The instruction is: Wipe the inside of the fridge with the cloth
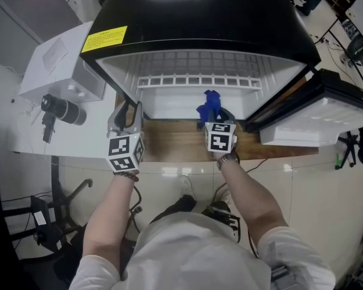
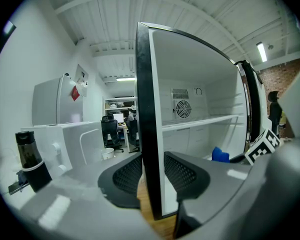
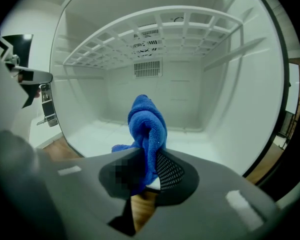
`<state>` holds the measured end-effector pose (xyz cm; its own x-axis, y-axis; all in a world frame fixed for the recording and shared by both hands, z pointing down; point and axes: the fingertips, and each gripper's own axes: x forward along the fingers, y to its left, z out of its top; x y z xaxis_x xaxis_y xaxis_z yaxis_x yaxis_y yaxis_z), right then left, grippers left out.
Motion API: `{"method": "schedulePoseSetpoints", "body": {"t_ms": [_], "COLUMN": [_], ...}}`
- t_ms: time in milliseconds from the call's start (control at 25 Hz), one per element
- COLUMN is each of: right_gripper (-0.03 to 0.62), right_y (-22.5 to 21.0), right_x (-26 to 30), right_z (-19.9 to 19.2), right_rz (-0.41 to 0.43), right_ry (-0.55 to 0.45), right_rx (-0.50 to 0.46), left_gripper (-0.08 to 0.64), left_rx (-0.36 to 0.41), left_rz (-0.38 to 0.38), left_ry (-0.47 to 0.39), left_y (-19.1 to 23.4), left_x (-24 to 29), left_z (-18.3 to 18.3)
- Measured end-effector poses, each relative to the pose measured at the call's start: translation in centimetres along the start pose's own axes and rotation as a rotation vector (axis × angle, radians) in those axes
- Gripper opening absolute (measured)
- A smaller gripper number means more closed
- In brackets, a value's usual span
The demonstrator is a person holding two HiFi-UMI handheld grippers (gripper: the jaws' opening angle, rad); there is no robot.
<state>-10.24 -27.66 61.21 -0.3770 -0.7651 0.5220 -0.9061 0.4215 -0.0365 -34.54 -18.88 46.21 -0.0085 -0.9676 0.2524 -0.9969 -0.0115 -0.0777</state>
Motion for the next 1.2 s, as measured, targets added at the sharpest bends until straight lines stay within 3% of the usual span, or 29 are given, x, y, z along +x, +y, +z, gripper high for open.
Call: {"method": "schedulePoseSetpoints", "body": {"t_ms": [680,960,1200], "right_gripper": [0.061,0.061,0.061], "right_y": [-7.4,-6.8,-5.1], "right_x": [-2.0,-3.1,-5.2], "right_z": [-0.9,0.6,1.7], "right_rz": [-0.14,-0.087,0.03], "right_ry": [0.031,-0.015,-0.048], "right_rx": [0.055,0.049,-0.007], "left_gripper": [0.13,0.13,0.129], "left_rx": [0.006,-0.011,-0.021], "left_rz": [0.016,0.012,-0.069], "left_ry": [0.019,0.024,0.052], "left_y": [0.1,-0.2,-3.8], "left_x": [0.0,-0.8,-3.3], "left_z": [-0.3,-0.3,-2.3]}}
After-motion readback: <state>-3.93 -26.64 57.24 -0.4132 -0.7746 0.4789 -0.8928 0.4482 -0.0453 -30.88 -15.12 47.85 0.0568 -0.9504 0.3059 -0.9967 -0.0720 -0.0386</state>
